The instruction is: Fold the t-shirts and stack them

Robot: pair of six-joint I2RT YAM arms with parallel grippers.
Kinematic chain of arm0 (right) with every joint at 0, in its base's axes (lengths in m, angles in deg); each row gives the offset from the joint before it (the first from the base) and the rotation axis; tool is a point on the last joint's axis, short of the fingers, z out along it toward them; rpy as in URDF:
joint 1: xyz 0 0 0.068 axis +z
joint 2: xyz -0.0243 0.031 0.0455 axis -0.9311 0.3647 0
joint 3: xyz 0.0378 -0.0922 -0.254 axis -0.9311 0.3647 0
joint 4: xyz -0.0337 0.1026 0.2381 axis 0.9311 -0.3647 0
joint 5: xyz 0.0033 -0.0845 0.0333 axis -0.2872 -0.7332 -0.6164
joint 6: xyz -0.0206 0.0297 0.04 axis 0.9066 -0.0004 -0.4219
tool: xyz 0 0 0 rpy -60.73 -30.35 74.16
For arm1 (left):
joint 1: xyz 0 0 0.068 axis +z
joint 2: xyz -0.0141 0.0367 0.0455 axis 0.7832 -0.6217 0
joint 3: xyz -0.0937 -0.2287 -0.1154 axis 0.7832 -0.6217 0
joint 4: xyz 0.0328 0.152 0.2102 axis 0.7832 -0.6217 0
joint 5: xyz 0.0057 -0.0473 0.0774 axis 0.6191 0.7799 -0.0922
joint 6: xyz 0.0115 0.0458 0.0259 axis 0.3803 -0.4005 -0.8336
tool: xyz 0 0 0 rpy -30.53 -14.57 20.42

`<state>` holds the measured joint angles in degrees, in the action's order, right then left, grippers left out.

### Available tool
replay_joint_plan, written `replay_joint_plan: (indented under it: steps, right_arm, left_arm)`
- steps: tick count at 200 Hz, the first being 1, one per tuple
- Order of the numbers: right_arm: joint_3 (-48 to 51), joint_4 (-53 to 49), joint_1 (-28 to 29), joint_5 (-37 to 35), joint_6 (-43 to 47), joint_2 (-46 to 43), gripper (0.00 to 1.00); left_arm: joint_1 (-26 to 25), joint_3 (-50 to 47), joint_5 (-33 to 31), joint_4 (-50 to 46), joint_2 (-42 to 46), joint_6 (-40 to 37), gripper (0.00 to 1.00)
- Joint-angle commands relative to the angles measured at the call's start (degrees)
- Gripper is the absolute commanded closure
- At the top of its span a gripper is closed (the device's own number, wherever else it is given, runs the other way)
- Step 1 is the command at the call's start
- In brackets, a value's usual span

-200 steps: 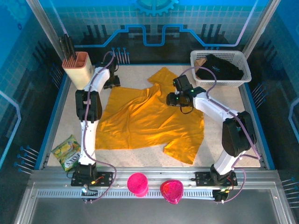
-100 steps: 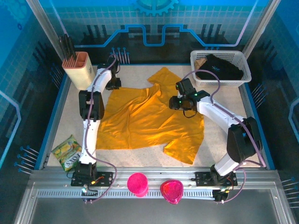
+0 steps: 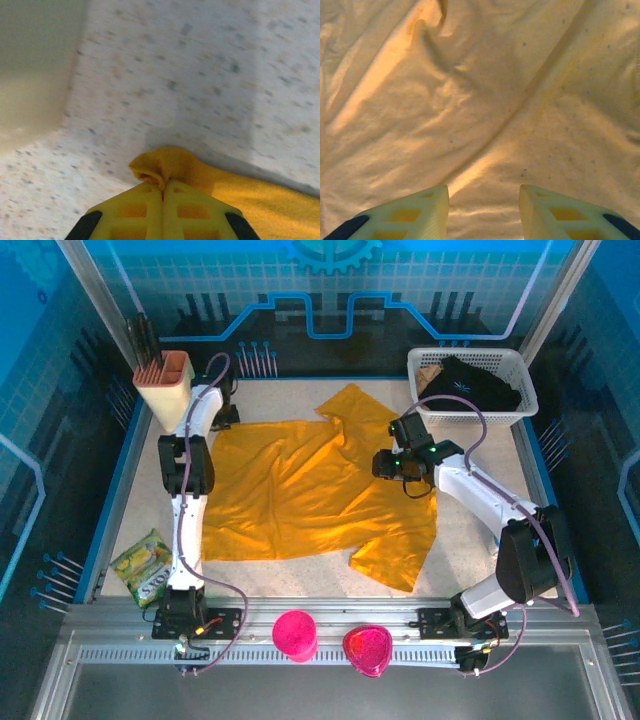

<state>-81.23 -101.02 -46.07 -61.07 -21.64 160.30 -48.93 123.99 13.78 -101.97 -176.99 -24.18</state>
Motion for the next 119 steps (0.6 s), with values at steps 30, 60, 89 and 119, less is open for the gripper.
replay_joint_plan:
  steps: [30, 60, 89, 119]
  right_arm:
    - [-0.34, -2.97, -1.84, -4.71, -2.45, 5.42, 0.58]
    - [-0.57, -6.85, -4.14, -6.82, -6.22, 11.70, 0.73]
    - [3.22, -6.64, -6.30, -7.79, -9.72, 12.60, 0.84]
    - [6.88, -7.39, -8.06, -8.49, -13.27, 12.20, 0.98]
  left_arm:
    - [0.34, 0.13, -5.65, 3.38, 4.00, -0.83, 1.00]
    - [0.35, -1.52, -5.24, 4.28, 4.38, -0.89, 1.00]
    - [0.35, -3.45, -5.22, 4.93, 4.63, -1.08, 1.00]
    - [0.35, -4.54, -5.07, 5.11, 4.85, -1.13, 1.00]
